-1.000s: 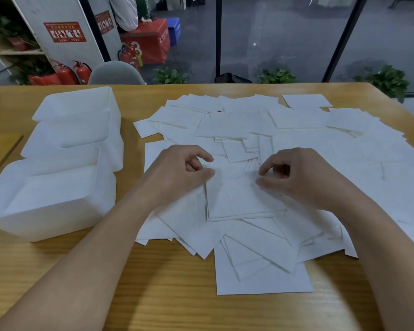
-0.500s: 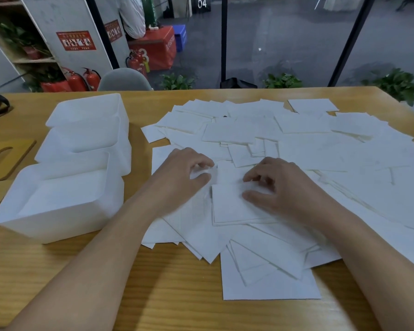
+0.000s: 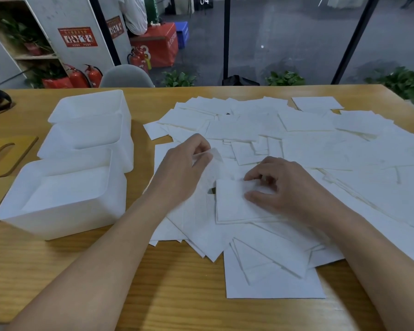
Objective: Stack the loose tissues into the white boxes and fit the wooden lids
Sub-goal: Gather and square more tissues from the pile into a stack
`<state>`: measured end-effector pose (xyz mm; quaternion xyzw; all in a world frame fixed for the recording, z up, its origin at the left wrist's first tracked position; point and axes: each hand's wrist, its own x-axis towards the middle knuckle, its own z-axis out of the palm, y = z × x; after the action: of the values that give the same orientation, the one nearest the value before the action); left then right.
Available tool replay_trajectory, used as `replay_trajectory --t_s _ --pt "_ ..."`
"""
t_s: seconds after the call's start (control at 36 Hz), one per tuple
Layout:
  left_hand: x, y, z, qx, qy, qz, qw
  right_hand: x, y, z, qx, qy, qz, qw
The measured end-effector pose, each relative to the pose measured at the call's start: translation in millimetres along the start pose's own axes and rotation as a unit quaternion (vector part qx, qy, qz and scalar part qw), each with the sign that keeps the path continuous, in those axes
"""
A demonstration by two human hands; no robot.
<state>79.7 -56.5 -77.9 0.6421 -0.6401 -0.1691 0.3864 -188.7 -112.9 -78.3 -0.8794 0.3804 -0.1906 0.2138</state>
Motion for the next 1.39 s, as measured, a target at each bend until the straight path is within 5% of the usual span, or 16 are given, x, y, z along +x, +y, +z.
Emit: replay_trajectory --t_s 0.25,0.36,0.5,0.67,0.97,1.14,1.39 --pt "5.8 4.8 -5.8 -0.115 0.163 0.038 0.979 0.5 1.2 2.7 0.003 0.005 0.004 1.0" --pt "2.0 13.0 -4.5 -0.191 0.147 0.071 0.968 -1.2 -3.1 2.8 0.03 0.053 0.002 0.998" --pt "-3.4 21.5 8.2 -0.151 0.089 0.136 0.975 1.6 -14.3 4.3 0.179 0.113 0.0 0.977" --pt "-9.8 27.4 15.2 -0.099 0.048 0.17 0.979 1.0 -22.1 9.2 0.184 0.119 -0.024 0.975" --pt "-4.8 19.3 6.9 0.014 0.085 0.062 0.994 2.0 -12.8 0.5 0.278 0.212 0.061 0.935" --pt "-7.2 15.5 14.5 -0.028 -0.001 0.013 1.0 3.2 -9.8 -8.7 0.382 0.261 0.071 0.884" --pt "-6.1 22.8 9.3 -0.163 -0.012 -0.038 0.986 0.5 -16.6 -15.3 0.518 0.225 -0.004 0.826"
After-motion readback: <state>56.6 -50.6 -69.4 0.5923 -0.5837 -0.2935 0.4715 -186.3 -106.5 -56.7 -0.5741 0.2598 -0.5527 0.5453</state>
